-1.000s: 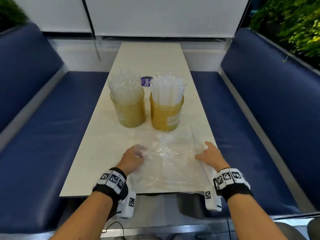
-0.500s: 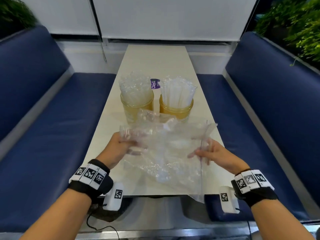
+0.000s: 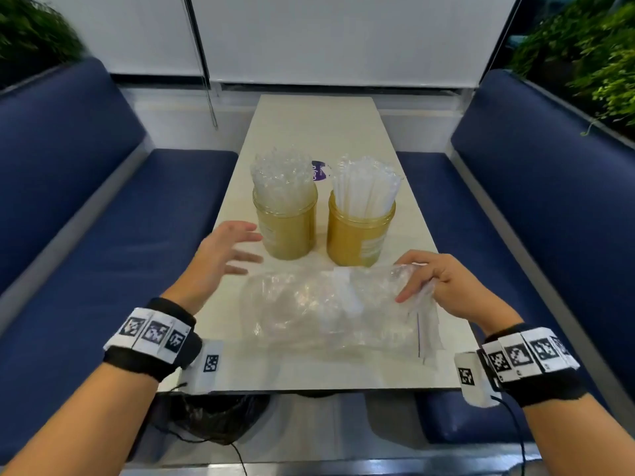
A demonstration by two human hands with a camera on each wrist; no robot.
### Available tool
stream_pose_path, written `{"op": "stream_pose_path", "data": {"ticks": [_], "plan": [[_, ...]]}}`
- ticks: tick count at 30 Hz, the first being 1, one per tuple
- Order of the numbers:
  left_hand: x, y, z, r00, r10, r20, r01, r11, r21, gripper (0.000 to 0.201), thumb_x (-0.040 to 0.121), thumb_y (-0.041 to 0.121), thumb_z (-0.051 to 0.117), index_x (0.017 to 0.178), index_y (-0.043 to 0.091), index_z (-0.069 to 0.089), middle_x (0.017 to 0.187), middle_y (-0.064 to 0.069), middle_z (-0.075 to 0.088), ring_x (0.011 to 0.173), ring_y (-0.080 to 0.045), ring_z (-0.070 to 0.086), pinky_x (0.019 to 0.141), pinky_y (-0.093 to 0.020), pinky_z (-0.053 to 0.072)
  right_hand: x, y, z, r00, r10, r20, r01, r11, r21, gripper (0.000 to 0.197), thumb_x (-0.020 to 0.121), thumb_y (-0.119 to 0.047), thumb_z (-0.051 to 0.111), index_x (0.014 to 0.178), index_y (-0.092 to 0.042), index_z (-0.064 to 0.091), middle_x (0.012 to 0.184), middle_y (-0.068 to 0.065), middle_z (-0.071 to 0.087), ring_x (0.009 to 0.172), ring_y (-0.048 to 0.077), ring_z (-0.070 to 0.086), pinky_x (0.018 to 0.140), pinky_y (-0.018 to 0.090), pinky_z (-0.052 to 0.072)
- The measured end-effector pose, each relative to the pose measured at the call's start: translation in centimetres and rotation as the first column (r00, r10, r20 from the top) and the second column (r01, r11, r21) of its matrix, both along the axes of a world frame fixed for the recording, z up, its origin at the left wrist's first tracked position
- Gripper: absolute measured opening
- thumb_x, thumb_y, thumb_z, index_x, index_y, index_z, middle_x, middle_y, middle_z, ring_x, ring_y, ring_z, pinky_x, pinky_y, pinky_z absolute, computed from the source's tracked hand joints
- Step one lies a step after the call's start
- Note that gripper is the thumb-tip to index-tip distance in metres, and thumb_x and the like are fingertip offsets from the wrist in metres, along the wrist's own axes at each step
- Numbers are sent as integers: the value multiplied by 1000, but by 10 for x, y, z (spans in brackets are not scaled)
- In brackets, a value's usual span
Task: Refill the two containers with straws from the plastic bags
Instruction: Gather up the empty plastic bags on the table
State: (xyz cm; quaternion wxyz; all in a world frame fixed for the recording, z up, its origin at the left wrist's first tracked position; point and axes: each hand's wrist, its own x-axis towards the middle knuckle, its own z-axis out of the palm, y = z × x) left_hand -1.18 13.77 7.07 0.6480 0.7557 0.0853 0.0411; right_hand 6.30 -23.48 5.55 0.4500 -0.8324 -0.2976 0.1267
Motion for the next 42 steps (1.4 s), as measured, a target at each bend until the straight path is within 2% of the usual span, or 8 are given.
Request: {"op": "stream_pose_path", "data": {"ticks": [6, 12, 17, 24, 29, 32, 38, 42], "plan": [[16, -54, 10, 829, -491, -269, 540, 572, 617, 121, 54, 69, 84, 154, 36, 25, 142, 26, 37, 131, 0, 39, 110, -27, 32, 0, 51, 14, 963, 133, 233, -124, 991, -54, 74, 66, 30, 45, 83, -31, 83, 111, -9, 66, 103, 9, 62, 89, 20, 49], [34, -52, 5, 879, -262, -399, 458, 224, 861, 50, 75, 49, 82, 108, 14, 66, 104, -3, 66, 87, -21, 57, 76, -31, 46, -10, 60, 36, 962, 249, 109, -187, 898, -398, 56, 80, -2, 73, 119, -42, 68, 128, -20, 53, 121, 1, 48, 107, 25, 40], [28, -72, 21, 922, -230, -313, 317, -19, 948, 44, 81, 44, 78, 111, 15, 68, 101, -6, 67, 88, -26, 62, 74, -33, 47, -30, 84, 56, 952, 161, 260, -23, 885, -465, 117, 52, -64, 89, 150, -41, 28, 150, -16, 42, 134, 5, 40, 109, 24, 35], [16, -81, 30, 920, -365, -144, 187, 83, 979, 26, 85, 43, 73, 97, 21, 66, 86, 0, 61, 78, -21, 55, 65, -30, 35, -10, 97, 30, 958, 102, 268, 154, 605, -781, 53, 76, -43, 83, 118, -17, 65, 113, 5, 66, 88, 22, 57, 74, 31, 46], [7, -40, 16, 935, -299, -189, 250, 182, 951, 30, 90, 48, 65, 90, 28, 44, 81, 7, 52, 74, -21, 47, 69, -32, 29, 0, 64, 34, 985, 16, 171, 110, 702, -704, 28, 78, -39, 83, 85, -15, 70, 80, 0, 62, 68, 16, 56, 60, 26, 42], [3, -16, 15, 938, -284, -198, 310, 438, 844, 22, 88, 40, 70, 93, 29, 52, 87, 9, 61, 82, -19, 56, 73, -33, 38, 5, 59, 34, 982, -12, 186, 130, 761, -635, 39, 74, -37, 87, 57, -23, 55, 61, -5, 51, 55, 10, 46, 50, 22, 29], [-5, 25, 15, 979, -200, -41, 181, 759, 625, 7, 86, 14, 76, 91, 15, 71, 91, 3, 72, 87, -9, 63, 73, -8, 42, 9, 87, 12, 969, -31, 244, 158, 837, -524, 36, 71, -49, 86, 63, -32, 56, 66, -14, 55, 63, 13, 53, 57, 24, 37], [-19, 55, 26, 997, -83, 0, 64, 763, 643, 15, 87, 10, 72, 94, 23, 76, 91, 9, 74, 91, -15, 68, 81, -27, 51, -3, 93, -9, 966, -129, 225, 194, 935, -296, 71, 72, -57, 82, 135, -37, 54, 119, -20, 59, 110, 5, 56, 92, 26, 46]]}}
